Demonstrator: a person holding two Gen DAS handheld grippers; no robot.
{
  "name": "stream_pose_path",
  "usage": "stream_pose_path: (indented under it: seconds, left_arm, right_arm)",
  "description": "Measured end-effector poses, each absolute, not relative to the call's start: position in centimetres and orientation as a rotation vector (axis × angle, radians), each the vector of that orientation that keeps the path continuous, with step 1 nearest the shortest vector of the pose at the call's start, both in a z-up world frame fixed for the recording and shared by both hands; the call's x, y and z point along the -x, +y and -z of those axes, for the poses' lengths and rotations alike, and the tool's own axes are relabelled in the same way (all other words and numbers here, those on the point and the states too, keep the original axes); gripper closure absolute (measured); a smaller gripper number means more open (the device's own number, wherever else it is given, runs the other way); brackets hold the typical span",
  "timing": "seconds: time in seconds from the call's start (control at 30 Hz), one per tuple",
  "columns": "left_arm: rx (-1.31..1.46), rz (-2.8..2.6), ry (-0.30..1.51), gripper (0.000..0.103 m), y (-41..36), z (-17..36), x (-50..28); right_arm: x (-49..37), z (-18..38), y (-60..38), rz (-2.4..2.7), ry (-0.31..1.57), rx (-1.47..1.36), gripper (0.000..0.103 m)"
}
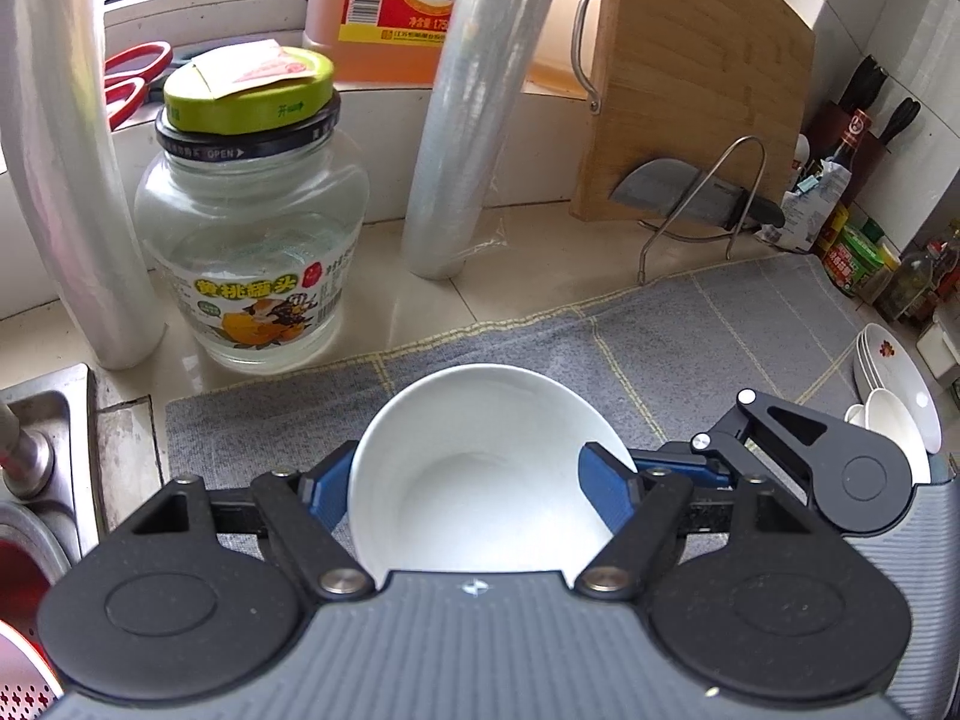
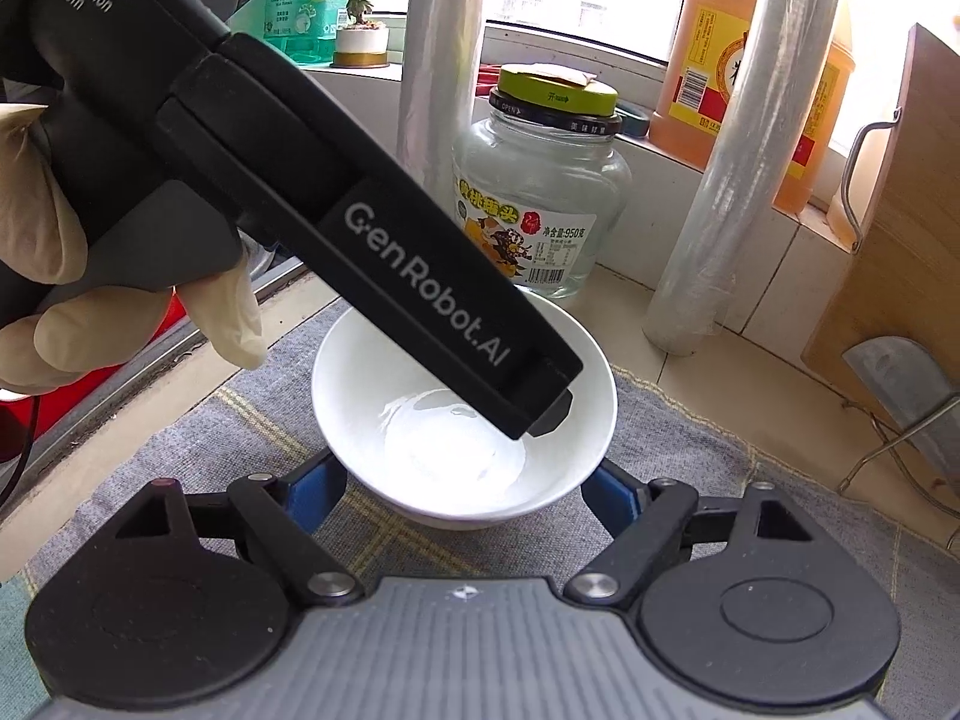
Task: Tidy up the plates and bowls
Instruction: 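Carry the floral bowl with the left tool over the nested white bowls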
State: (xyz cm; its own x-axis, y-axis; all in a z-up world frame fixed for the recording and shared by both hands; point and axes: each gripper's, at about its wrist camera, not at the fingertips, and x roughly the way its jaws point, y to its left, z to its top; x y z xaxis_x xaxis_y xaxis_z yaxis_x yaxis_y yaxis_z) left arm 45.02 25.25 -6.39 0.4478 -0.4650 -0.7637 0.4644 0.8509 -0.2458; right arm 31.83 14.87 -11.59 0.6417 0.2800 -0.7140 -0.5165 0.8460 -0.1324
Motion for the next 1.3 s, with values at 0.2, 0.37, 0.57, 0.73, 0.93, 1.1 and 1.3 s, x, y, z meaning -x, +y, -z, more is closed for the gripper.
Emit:
stream_pose_path:
  seconds: [0.2, 0.37, 0.57, 0.73, 0.93, 1.1, 1.3]
  left_arm:
    - [-0.006, 0.569, 0.934, 0.026, 24.5, 5.0, -42.8]
    - [-0.016, 0.573, 0.922, 0.026, 23.4, 3.8, -40.8]
    - [-0.005, 0.579, 0.922, 0.026, 22.0, 2.9, -38.8]
    - [-0.003, 0.585, 0.923, 0.026, 20.8, 2.6, -37.6]
    - [-0.018, 0.603, 0.917, 0.026, 18.7, 2.2, -36.4]
    - [-0.030, 0.624, 0.907, 0.025, 16.7, 1.7, -35.7]
    - [-0.049, 0.653, 0.902, 0.025, 14.1, 1.4, -35.2]
  right_arm:
    - [-30.1, 10.2, 14.3, -0.460, 0.742, 0.339, 0.015]
    - [-28.1, 9.1, 13.4, -0.453, 0.729, 0.342, 0.015]
    - [-26.3, 8.1, 11.9, -0.455, 0.737, 0.333, 0.015]
    - [-24.5, 7.6, 10.7, -0.449, 0.736, 0.331, 0.015]
    - [-23.0, 7.0, 9.0, -0.431, 0.730, 0.334, 0.015]
    - [-22.1, 6.7, 7.2, -0.406, 0.722, 0.329, 0.015]
    - [-21.1, 6.2, 4.9, -0.379, 0.719, 0.320, 0.015]
